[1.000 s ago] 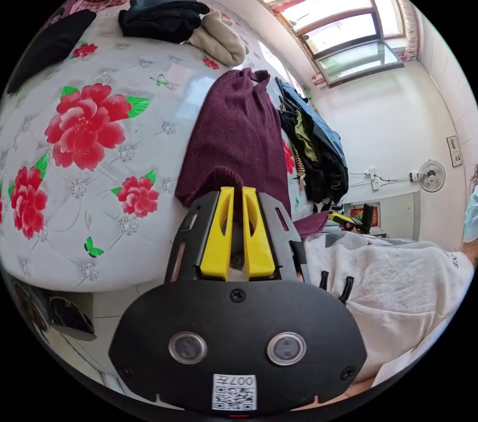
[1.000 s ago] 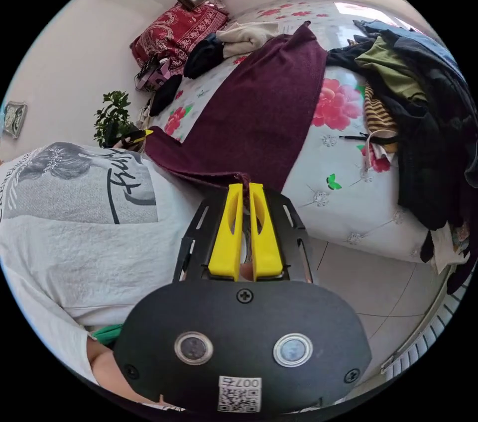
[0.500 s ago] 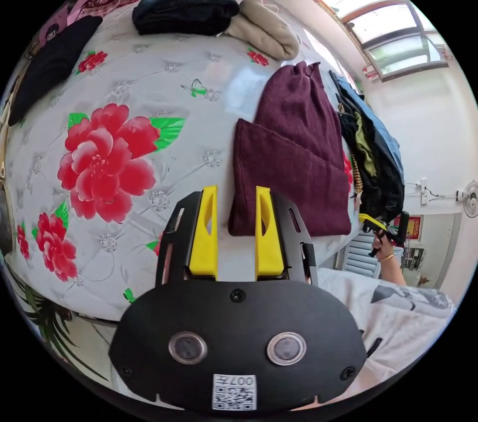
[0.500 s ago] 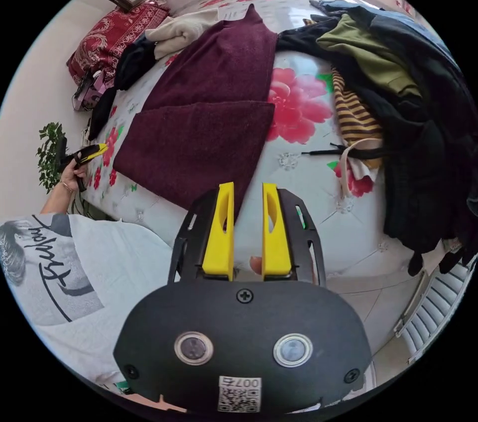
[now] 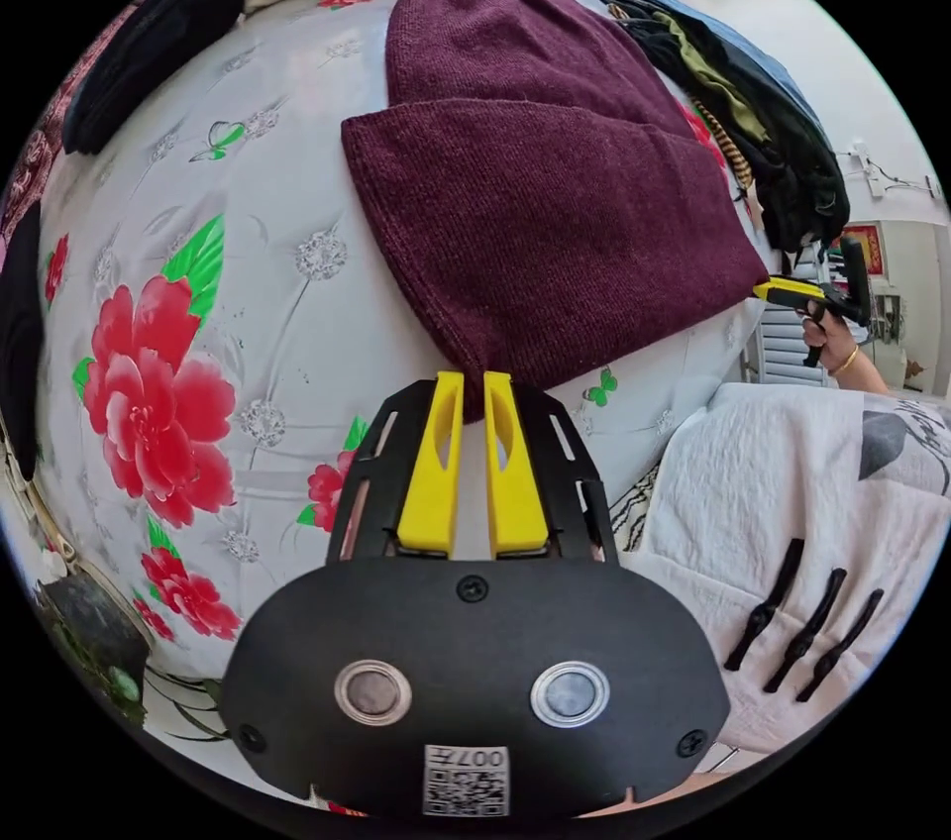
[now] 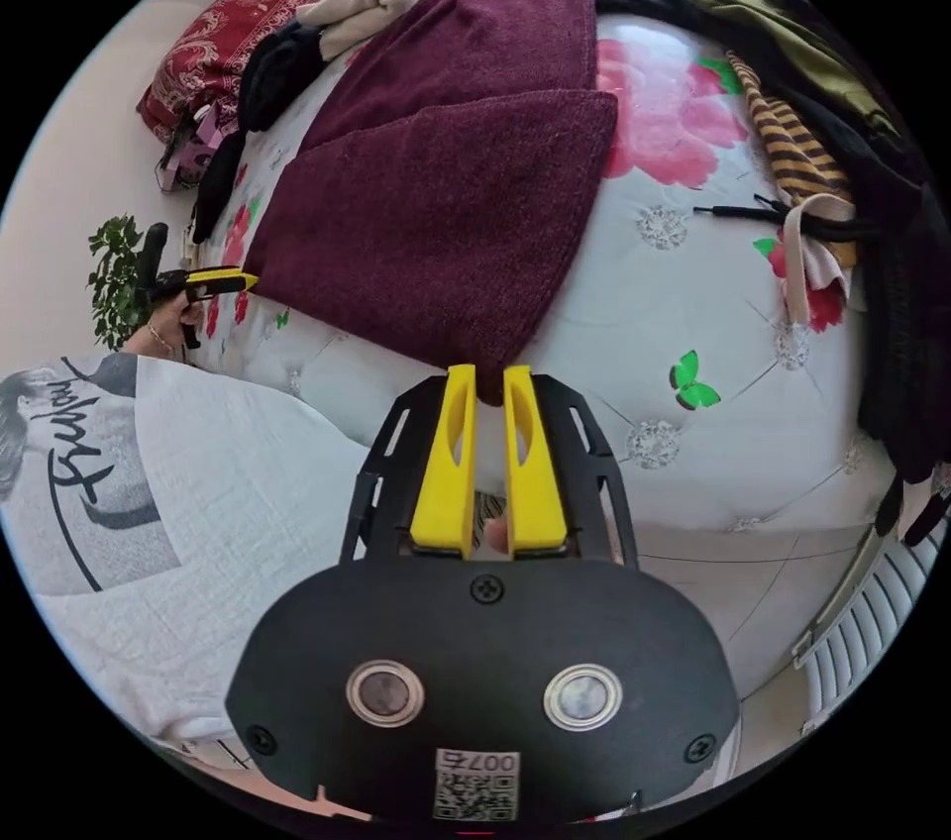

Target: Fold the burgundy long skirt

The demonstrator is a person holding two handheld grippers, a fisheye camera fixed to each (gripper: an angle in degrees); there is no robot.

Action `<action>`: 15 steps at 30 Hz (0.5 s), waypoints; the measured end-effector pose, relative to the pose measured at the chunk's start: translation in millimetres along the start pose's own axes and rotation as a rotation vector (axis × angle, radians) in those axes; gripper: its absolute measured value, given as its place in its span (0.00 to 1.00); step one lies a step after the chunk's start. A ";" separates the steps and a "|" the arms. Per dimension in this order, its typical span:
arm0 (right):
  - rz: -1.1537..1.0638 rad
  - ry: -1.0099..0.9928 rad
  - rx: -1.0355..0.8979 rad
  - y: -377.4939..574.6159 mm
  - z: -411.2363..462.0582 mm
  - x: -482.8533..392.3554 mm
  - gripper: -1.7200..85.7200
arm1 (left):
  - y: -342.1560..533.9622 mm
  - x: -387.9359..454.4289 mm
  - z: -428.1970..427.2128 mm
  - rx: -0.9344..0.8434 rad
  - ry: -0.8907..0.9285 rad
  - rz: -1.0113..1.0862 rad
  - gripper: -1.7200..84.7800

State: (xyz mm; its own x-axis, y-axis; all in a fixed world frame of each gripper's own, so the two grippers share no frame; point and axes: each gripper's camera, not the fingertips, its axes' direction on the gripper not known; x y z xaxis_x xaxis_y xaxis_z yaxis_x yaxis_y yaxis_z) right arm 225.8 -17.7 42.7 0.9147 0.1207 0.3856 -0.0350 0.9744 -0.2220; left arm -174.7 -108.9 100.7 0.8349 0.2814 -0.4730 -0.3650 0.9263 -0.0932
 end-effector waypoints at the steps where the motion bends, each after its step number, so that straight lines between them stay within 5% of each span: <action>1: -0.022 -0.026 0.040 6.5 -18.2 -2.0 0.05 | 3.3 -0.6 -7.8 0.020 0.019 -0.004 0.05; 9: 0.004 -0.190 0.092 67.8 -58.7 4.7 0.03 | 82.6 -20.4 -54.8 0.161 0.270 -0.090 0.02; 12: 0.074 -0.317 0.163 53.2 -73.5 21.2 0.02 | 70.2 -49.4 -63.1 0.309 0.515 -0.188 0.02; 15: 0.047 -0.397 0.295 7.0 -125.7 26.6 0.02 | 19.8 -63.2 -102.4 0.410 0.514 -0.151 0.02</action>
State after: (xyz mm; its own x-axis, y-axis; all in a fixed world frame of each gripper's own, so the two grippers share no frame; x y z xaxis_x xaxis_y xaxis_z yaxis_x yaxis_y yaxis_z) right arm 300.5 -31.5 -61.1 0.6871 0.1730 0.7056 -0.2379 0.9713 -0.0064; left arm -276.8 -134.0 39.0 0.5254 0.0800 -0.8471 0.0111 0.9948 0.1009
